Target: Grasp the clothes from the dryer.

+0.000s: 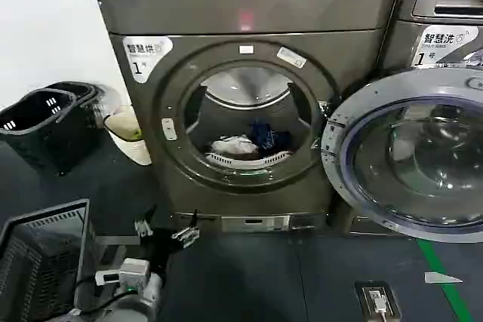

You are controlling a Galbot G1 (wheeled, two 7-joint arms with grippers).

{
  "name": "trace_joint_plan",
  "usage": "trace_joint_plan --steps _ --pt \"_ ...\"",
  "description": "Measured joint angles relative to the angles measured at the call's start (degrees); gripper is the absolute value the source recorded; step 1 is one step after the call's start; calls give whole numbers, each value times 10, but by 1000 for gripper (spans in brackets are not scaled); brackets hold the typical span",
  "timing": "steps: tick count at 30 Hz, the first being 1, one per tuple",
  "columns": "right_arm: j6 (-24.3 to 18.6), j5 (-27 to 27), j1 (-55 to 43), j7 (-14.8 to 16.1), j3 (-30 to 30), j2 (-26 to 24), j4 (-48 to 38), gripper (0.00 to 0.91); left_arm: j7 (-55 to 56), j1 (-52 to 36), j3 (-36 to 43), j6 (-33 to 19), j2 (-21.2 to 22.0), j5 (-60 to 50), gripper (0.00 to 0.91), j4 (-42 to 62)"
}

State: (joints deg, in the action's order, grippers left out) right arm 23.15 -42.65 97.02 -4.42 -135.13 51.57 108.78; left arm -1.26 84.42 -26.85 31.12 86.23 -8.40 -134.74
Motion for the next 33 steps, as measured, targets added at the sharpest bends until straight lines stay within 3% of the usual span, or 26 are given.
trace_joint_plan --steps 33 --pt "-19 -18 0 8 -11 5 12 907 -3 5 0 -9 3 -6 907 -19"
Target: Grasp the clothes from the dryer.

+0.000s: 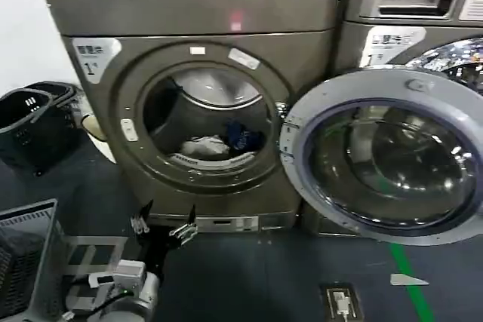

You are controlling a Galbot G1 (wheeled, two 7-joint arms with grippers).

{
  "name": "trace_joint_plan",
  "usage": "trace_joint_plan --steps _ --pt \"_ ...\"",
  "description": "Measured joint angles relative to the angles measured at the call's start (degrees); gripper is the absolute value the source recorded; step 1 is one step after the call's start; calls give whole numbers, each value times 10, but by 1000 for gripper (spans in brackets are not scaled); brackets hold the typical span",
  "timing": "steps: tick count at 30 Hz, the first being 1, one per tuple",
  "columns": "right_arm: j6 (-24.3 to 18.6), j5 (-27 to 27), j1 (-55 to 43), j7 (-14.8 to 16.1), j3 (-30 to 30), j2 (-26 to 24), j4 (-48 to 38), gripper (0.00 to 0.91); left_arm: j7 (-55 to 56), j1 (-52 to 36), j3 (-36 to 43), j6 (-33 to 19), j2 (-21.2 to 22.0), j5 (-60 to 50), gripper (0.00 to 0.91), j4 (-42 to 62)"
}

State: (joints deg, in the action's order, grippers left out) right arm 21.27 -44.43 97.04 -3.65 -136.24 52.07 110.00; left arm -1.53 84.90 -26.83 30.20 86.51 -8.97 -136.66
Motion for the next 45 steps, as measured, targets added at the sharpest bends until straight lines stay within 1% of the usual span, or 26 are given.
trace_joint_plan --steps 14,22,34,39,45 --pt "-50 -23 6 20 -8 8 9 907 -7 2 1 -13 -7 0 907 -12" --pt "-67 -27 11 26 -14 8 9 907 -8 -1 5 -15 -7 -1 907 -12" --pt "-75 -28 7 28 -10 12 10 907 -9 1 3 -16 -3 -2 907 -12" --pt "-76 -26 7 34 -7 15 14 907 -9 0 1 -17 -3 -3 907 -12" --pt "-79 -18 14 41 -14 17 13 907 -5 -12 1 -36 -7 10 907 -5"
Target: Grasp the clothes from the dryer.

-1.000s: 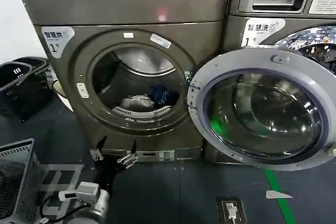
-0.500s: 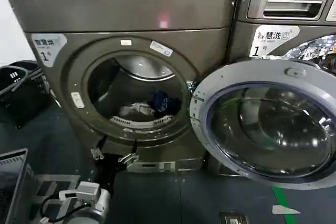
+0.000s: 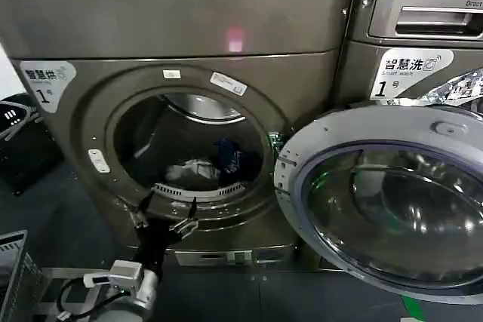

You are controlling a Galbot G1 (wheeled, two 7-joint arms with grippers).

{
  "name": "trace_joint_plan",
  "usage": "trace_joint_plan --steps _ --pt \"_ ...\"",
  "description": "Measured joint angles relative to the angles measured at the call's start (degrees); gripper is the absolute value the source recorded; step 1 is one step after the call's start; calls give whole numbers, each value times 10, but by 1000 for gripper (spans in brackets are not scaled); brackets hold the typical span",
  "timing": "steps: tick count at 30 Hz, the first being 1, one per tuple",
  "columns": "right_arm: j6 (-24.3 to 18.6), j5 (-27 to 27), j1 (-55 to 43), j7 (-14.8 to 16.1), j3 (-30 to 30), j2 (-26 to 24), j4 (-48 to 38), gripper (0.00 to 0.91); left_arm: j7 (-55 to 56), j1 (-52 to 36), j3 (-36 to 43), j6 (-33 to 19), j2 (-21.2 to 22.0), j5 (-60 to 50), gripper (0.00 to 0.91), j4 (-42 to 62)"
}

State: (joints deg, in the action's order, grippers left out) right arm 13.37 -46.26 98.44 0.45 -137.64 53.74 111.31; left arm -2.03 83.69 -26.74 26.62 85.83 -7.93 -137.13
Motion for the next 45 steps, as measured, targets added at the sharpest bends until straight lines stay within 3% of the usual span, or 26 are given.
trace_joint_plan --steps 12,30,45 --pt "-10 5 18 6 -18 16 5 907 34 -150 10 -52 -21 57 907 126" --pt "-10 5 17 4 -27 10 8 907 57 -448 54 -116 -15 77 907 482" --pt "-12 -1 19 6 -38 7 1 907 37 -644 92 -177 -13 87 907 776"
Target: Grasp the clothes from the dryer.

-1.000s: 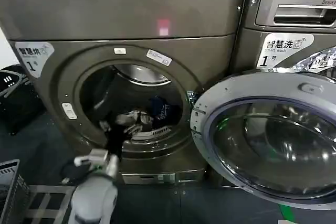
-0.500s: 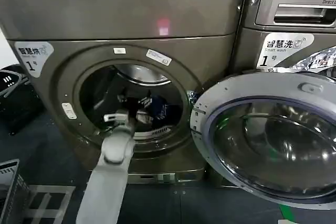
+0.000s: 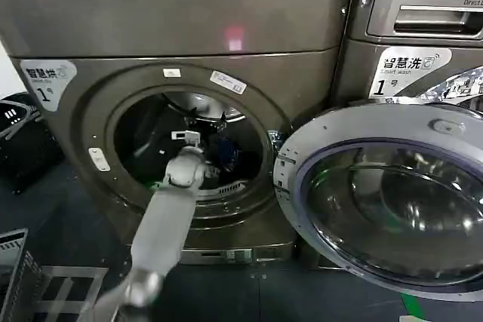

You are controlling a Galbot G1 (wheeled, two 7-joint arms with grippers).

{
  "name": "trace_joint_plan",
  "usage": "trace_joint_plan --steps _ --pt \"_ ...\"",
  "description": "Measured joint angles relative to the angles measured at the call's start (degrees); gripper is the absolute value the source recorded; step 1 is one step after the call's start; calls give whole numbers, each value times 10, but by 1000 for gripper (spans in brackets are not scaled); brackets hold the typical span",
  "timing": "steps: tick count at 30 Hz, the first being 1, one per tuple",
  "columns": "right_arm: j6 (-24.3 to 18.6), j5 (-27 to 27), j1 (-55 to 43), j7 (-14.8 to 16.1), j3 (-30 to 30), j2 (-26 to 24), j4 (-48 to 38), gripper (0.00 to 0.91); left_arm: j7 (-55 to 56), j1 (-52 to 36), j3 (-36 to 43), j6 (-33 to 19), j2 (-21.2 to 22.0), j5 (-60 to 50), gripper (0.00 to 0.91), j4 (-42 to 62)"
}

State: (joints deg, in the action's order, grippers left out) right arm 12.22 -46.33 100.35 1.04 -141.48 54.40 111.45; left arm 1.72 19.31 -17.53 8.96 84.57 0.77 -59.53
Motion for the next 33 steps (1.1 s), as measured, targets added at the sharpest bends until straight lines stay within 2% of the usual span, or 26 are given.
trace_joint_plan --steps 8,12,17,26,33 --pt "0 -4 1 1 -6 -5 -6 907 -68 -80 50 8 -18 10 907 144" --pt "0 -4 2 1 -8 -8 -11 907 -151 -117 87 4 -27 3 907 211" --pt "-1 -2 -3 3 -4 -8 -12 907 -276 -173 149 -28 -42 -28 907 287" --pt "-2 2 -3 5 -8 -7 -16 907 -439 -240 242 -92 -41 -172 907 368" --pt "-2 3 -5 5 -6 -5 -15 907 -511 -274 266 -114 -42 -318 907 404"
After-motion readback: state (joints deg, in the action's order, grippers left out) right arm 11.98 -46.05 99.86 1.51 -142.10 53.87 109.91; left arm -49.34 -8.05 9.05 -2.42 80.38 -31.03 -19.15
